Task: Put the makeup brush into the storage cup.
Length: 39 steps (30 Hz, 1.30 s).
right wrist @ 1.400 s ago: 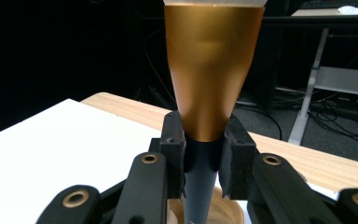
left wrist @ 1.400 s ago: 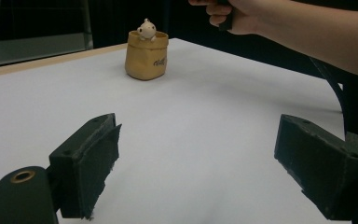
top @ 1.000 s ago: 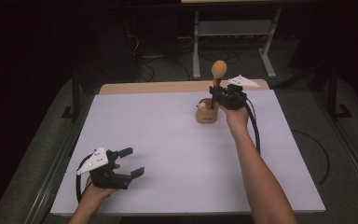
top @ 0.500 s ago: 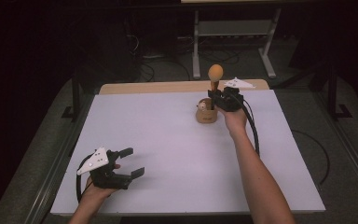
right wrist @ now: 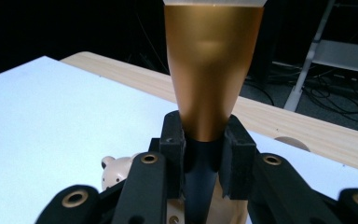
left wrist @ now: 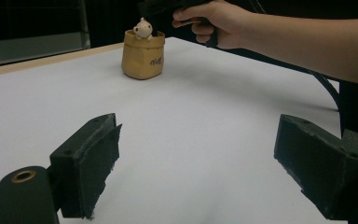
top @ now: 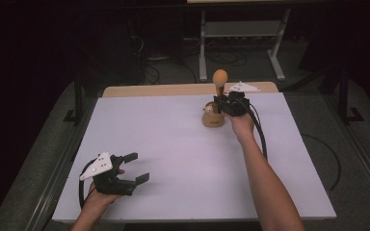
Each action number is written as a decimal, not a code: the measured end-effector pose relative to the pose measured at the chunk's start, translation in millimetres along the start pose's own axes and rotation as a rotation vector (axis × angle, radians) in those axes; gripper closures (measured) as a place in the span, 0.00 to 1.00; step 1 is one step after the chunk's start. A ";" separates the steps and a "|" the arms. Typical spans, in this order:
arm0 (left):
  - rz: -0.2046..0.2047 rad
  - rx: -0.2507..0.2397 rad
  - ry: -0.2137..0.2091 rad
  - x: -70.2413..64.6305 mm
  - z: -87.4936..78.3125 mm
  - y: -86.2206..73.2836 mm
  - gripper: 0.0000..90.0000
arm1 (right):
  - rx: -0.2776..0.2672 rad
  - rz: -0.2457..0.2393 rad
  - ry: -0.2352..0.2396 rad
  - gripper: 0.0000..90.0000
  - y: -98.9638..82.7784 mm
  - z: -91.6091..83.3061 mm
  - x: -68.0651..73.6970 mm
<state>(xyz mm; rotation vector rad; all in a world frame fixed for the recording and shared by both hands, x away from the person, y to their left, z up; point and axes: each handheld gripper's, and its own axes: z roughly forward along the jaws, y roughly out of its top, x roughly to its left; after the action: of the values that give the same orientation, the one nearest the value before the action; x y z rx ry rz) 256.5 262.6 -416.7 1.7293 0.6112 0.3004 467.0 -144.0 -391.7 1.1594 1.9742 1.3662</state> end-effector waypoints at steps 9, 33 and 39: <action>0.002 0.003 -0.001 -0.5 0.3 0.1 0.15 | -0.039 0.075 0.009 0.52 3.1 -7.6 -6.2; -0.006 0.008 0.001 -1.0 1.6 1.0 0.15 | 0.018 0.001 0.079 0.22 8.9 -35.4 4.5; -0.001 0.019 0.008 0.0 1.9 0.1 0.15 | 0.024 -0.013 0.093 0.15 2.5 -42.3 7.1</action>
<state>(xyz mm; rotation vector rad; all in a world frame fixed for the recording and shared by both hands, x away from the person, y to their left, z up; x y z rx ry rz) 257.5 261.0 -417.1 1.7465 0.6225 0.3014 432.0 -159.5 -372.3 1.1103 2.0646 1.4170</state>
